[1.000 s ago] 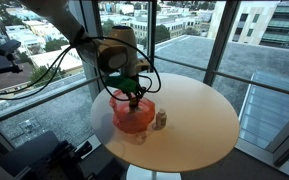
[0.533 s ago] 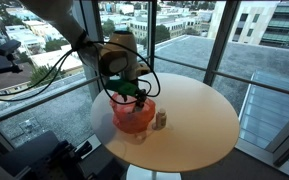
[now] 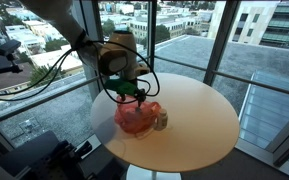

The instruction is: Pick up the yellow and brown bottle and put it in the plastic bag

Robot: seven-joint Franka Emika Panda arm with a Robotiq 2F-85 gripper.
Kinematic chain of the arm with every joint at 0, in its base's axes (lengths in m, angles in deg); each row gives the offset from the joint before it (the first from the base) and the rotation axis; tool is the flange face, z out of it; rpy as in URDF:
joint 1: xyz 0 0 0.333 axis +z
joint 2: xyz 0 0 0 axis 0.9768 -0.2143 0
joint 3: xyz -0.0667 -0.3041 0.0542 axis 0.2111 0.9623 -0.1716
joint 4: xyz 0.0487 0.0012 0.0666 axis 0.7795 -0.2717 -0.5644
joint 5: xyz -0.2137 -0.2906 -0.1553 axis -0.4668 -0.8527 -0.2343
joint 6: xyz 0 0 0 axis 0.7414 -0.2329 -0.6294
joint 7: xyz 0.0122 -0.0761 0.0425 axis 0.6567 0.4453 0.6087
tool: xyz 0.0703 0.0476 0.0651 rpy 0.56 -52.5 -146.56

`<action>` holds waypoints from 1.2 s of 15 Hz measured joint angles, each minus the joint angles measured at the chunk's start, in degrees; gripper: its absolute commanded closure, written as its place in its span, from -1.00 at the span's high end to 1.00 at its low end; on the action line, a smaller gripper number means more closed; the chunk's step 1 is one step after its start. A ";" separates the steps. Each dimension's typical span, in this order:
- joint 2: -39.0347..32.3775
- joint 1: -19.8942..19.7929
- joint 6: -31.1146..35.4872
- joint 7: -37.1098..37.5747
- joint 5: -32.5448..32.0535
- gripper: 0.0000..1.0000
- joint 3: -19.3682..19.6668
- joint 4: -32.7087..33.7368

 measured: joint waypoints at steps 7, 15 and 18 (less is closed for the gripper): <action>5.43 -0.01 -11.09 0.00 0.00 1.00 0.05 2.17; 10.84 -0.51 -21.39 0.25 0.00 1.00 1.26 4.43; 13.14 -0.93 -23.53 1.27 0.00 1.00 1.91 4.44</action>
